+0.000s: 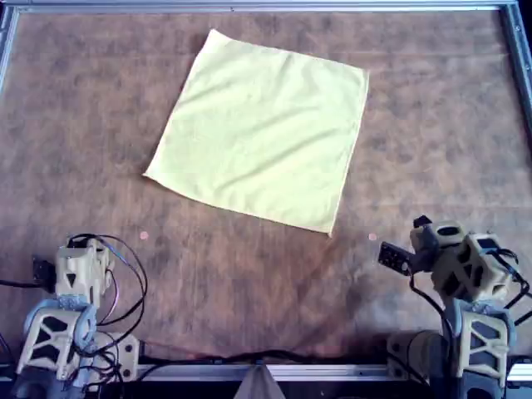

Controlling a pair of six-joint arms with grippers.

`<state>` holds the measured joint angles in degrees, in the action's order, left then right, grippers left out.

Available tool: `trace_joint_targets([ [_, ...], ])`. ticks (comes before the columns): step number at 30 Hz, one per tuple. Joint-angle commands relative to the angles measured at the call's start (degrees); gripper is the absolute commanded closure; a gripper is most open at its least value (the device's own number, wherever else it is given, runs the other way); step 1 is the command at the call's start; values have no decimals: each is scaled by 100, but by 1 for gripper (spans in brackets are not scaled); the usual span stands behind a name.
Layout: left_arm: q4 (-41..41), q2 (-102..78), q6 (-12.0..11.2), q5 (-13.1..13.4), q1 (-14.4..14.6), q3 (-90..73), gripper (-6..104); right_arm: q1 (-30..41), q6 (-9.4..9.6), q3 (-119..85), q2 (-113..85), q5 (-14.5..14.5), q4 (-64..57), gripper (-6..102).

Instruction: Fold a cloth

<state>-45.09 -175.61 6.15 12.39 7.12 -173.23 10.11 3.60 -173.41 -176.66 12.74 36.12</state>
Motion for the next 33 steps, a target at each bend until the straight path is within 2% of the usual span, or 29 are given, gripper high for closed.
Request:
trace_joint_targets([
  [1,-9,9,-26,-9,-53,79,97,0,9,-62,-158,-18,105,97],
  [13,-9,9,-26,-9,-53,79,97,-18,-53,-62,-158,70,105,97],
  [15,-9,9,-26,-9,-53,79,97,-9,0,-62,-211,0,105,97],
  [19,-9,9,-26,-9,-53,79,97,-18,-53,-62,-149,-9,105,97],
  [22,-9,9,-26,-9,-53,79,97,-9,-62,-62,-149,79,105,97],
  [23,-9,9,-26,-9,-53,79,97,-35,0,-62,-149,79,105,97],
  [25,-9,9,-26,-9,-53,79,97,18,-53,-62,-149,35,105,97],
  [33,-26,9,-35,-18,-35,79,97,0,18,-62,-149,0,105,97],
])
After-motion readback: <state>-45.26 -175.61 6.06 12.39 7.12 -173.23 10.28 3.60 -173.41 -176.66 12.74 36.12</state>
